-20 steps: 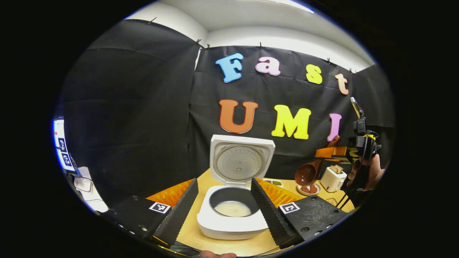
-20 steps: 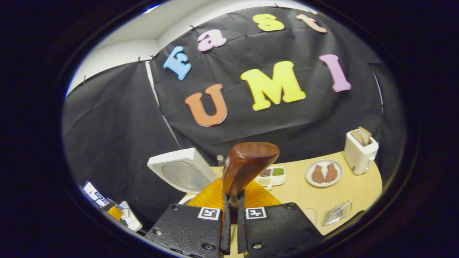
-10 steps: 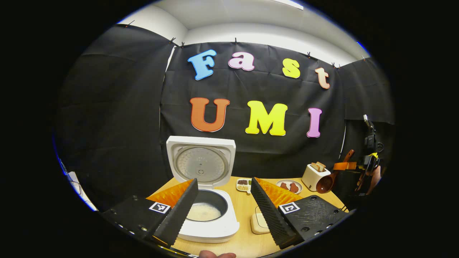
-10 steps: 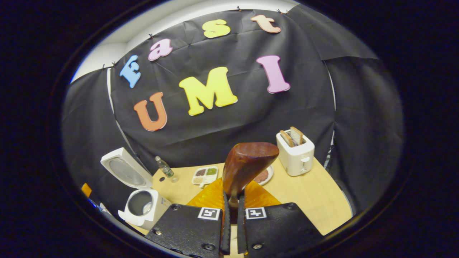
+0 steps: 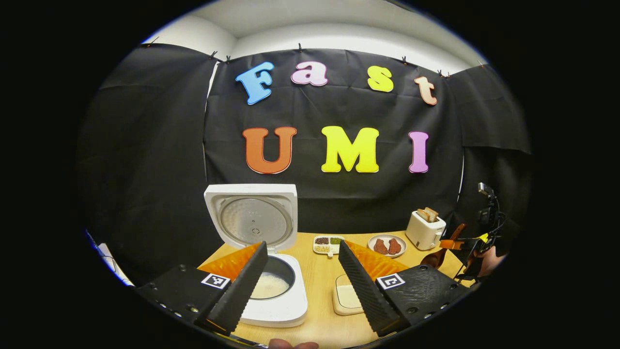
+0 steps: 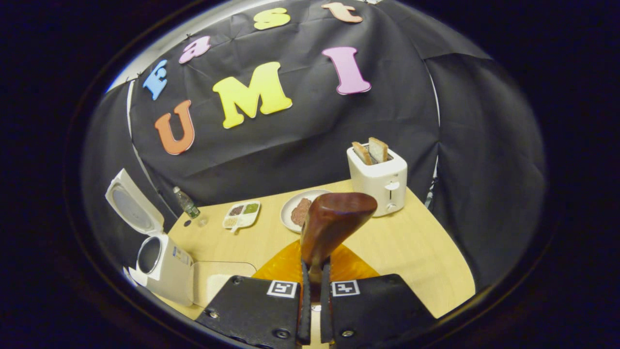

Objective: Close the left gripper, press the button to open the rice cooker; take a wooden spoon from the chopstick holder with the right hand, scoop a spoonful of rice and pour it into the rice cooker, then put the wooden spoon back into the chopstick holder.

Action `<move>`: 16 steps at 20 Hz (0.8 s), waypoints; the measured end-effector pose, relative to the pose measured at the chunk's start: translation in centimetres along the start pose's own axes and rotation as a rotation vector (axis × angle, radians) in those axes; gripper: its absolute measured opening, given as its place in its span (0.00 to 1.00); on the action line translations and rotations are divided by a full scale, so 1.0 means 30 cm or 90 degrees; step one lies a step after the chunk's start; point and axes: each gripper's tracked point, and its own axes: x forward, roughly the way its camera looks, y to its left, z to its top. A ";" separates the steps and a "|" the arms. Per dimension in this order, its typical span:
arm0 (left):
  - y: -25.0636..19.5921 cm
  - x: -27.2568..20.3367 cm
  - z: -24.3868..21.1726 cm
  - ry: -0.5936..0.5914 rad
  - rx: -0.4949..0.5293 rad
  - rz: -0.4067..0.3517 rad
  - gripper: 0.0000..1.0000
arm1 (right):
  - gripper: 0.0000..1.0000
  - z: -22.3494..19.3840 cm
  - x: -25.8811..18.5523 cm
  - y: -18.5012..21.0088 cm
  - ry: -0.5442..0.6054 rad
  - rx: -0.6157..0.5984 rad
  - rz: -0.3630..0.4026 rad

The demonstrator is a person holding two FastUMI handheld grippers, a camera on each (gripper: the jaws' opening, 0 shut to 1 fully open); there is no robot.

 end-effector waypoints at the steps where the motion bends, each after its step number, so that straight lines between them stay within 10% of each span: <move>1: -0.002 0.005 0.002 0.002 0.002 0.003 0.95 | 0.13 -0.023 0.021 -0.010 0.006 -0.002 -0.002; 16: -0.052 0.051 -0.011 0.024 0.029 0.007 0.95 | 0.21 -0.190 0.150 -0.031 0.035 0.020 0.000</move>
